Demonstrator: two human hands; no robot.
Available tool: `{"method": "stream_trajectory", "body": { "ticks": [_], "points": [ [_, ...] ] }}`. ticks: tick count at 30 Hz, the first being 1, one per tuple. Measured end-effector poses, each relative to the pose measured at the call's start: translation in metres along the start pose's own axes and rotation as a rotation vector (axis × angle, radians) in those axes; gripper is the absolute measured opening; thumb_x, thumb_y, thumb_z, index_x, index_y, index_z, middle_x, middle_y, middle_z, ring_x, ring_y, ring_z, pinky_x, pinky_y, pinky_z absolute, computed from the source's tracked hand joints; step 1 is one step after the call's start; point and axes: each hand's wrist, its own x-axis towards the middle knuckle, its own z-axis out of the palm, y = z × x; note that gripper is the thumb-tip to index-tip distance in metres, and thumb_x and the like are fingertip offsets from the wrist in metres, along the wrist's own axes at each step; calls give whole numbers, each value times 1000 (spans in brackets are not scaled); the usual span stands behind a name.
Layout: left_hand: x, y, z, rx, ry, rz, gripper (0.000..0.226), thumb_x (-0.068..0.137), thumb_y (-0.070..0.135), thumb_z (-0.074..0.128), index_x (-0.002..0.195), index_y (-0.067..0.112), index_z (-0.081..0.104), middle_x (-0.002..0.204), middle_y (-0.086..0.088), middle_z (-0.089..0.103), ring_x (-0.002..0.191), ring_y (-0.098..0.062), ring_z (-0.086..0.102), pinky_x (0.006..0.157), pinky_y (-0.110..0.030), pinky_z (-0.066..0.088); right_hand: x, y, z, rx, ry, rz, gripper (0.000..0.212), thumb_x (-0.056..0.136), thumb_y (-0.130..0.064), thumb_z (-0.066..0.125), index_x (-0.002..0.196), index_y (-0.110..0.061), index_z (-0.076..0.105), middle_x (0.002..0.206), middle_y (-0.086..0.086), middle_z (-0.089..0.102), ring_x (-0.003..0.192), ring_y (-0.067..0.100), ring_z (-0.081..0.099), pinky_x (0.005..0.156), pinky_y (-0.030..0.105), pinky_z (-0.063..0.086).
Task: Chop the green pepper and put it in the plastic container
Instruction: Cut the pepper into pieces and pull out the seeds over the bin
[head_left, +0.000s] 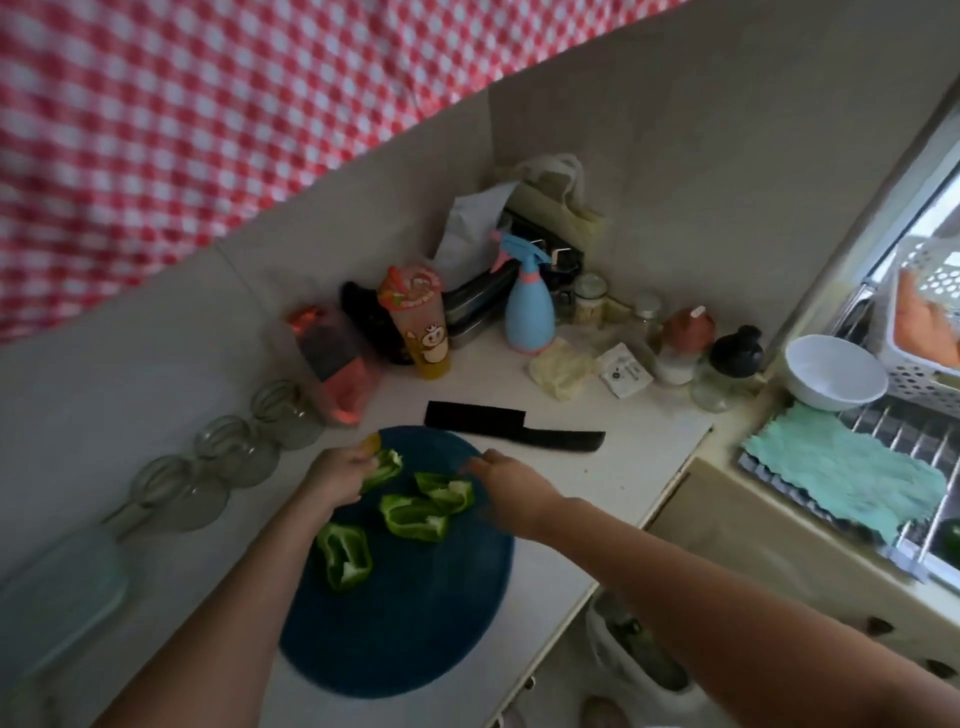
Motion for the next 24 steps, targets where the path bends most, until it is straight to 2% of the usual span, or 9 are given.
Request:
{"method": "stream_trajectory", "body": {
  "ticks": [4, 9, 12, 16, 19, 21, 23, 24],
  "points": [
    [14, -8, 3, 170, 20, 82, 26, 95, 17, 51, 109, -1, 64, 115, -21, 62, 106, -33, 58, 89, -36, 46, 19, -10, 6, 8, -22, 32, 46, 92, -18, 55, 136, -19, 46, 130, 15, 42, 114, 34, 50, 97, 35, 43],
    [29, -11, 12, 309, -13, 97, 28, 97, 15, 47, 118, 1, 60, 129, -17, 55, 117, -31, 51, 95, -32, 40, 32, -16, 11, 3, 1, 118, 33, 93, -21, 53, 125, -11, 57, 127, 15, 44, 109, 32, 52, 94, 33, 45],
    [37, -16, 19, 355, -63, 95, 28, 98, 15, 45, 120, 4, 59, 132, -14, 53, 119, -30, 50, 94, -30, 39, 35, -18, 15, 30, 21, 179, 30, 94, -14, 51, 121, -4, 57, 125, 16, 46, 106, 33, 54, 92, 33, 47],
    [42, -20, 28, 344, -42, 103, 27, 95, 14, 50, 117, 4, 61, 126, -16, 58, 112, -30, 55, 90, -31, 43, 31, -13, 13, 138, 72, 261, 29, 90, -15, 56, 115, 0, 60, 118, 16, 51, 103, 30, 56, 83, 28, 45],
    [41, -12, 26, 396, 2, 129, 41, 92, 21, 57, 130, 7, 53, 135, -16, 50, 120, -30, 51, 98, -33, 41, 21, -6, 10, 151, 92, 246, 24, 88, -17, 59, 105, -1, 66, 104, 11, 50, 97, 29, 55, 75, 24, 40],
    [33, 0, 26, 430, 85, 221, 47, 91, 25, 57, 135, 9, 48, 139, -15, 45, 125, -28, 46, 106, -34, 36, 12, -1, 8, 170, 143, 222, 20, 83, -15, 63, 97, -2, 68, 93, 8, 51, 89, 26, 54, 69, 24, 36],
    [16, 17, 29, 323, 125, 339, 44, 93, 27, 54, 133, 9, 50, 136, -10, 46, 124, -24, 46, 105, -30, 34, 2, 4, 3, 263, 230, 251, 15, 78, -14, 68, 90, -5, 68, 88, 7, 59, 81, 19, 53, 65, 24, 36],
    [6, 26, 31, 220, 83, 375, 43, 94, 31, 53, 132, 10, 52, 134, -7, 49, 121, -22, 48, 102, -28, 36, -3, 6, -1, 308, 271, 269, 14, 76, -14, 70, 88, -7, 68, 88, 6, 62, 79, 16, 54, 64, 24, 37]
  ]
}}
